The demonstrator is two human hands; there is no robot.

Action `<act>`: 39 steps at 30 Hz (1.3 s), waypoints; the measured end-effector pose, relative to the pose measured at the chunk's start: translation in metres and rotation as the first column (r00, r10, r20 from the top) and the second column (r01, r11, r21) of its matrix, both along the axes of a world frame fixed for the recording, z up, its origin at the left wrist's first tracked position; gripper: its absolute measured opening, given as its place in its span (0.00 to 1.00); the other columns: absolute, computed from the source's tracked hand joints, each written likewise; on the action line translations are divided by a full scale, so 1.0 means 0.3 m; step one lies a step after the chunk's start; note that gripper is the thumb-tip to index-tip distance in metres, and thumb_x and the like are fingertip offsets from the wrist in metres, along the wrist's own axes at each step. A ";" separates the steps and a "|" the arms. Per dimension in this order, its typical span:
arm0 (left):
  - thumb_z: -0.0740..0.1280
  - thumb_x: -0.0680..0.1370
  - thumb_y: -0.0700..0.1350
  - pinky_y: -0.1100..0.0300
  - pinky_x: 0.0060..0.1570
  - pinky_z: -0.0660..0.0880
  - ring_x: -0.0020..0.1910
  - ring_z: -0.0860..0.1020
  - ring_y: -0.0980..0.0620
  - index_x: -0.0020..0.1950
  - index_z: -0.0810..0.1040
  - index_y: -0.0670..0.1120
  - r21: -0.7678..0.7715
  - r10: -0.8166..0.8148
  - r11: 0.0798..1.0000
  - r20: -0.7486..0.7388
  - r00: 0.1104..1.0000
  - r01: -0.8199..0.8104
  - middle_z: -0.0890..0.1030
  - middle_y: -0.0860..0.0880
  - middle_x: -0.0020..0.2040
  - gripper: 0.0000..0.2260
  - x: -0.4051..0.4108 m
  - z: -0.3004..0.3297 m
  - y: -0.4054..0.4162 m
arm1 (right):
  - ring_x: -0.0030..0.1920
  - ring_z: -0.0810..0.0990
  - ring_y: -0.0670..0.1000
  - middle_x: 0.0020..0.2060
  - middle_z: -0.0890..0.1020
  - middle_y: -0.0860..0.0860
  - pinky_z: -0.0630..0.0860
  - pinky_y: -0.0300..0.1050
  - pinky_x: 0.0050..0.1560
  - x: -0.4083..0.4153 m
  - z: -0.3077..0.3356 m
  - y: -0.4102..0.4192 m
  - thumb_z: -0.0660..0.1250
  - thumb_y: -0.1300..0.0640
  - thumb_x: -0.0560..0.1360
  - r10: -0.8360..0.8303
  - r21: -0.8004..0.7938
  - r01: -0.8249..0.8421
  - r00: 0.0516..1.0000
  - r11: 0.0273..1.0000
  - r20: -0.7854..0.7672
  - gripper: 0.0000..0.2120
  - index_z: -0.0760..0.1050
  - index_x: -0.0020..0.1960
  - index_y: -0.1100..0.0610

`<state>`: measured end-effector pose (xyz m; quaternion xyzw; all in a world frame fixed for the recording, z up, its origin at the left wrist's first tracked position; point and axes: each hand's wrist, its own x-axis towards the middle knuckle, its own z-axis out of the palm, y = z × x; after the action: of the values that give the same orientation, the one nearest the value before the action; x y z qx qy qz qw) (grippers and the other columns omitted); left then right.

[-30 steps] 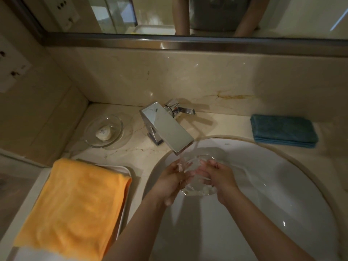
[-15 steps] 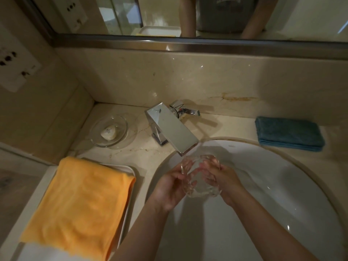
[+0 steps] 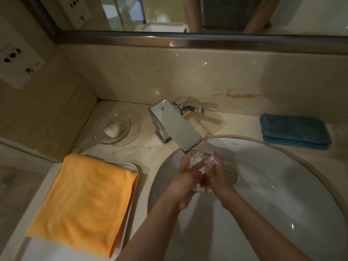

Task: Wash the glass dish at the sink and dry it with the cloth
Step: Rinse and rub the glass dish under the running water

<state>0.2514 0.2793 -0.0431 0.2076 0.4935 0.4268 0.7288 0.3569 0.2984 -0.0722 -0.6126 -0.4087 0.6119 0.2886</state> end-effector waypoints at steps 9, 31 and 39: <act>0.59 0.80 0.42 0.62 0.37 0.78 0.54 0.81 0.51 0.63 0.70 0.56 -0.009 0.078 0.997 -0.001 0.997 -0.078 0.80 0.49 0.59 0.13 0.010 -0.003 0.005 | 0.73 0.33 0.46 0.76 0.38 0.48 0.36 0.47 0.73 -0.037 0.010 -0.021 0.47 0.58 0.81 0.383 0.152 -0.523 0.765 0.839 0.518 0.27 0.33 0.73 0.49; 0.66 0.75 0.45 0.54 0.54 0.77 0.58 0.78 0.47 0.73 0.60 0.52 -0.051 0.261 0.965 0.099 0.960 -0.257 0.72 0.45 0.68 0.28 -0.003 -0.046 0.015 | 0.73 0.59 0.46 0.73 0.64 0.48 0.55 0.55 0.73 -0.033 0.065 -0.133 0.27 0.31 0.69 0.353 0.126 -0.587 0.629 0.799 0.692 0.44 0.60 0.73 0.52; 0.66 0.72 0.49 0.51 0.59 0.74 0.60 0.77 0.45 0.73 0.61 0.54 -0.074 0.281 0.959 0.160 0.946 -0.272 0.75 0.46 0.66 0.30 -0.004 -0.050 -0.013 | 0.73 0.49 0.36 0.72 0.55 0.35 0.38 0.48 0.75 -0.019 0.089 -0.123 0.46 0.50 0.81 0.495 0.171 -0.647 0.703 0.743 0.511 0.21 0.53 0.74 0.45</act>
<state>0.2502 0.2753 -0.0580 0.0807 0.4647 0.5281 0.7061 0.3511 0.2614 -0.0456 -0.5132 -0.7323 0.4397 0.0831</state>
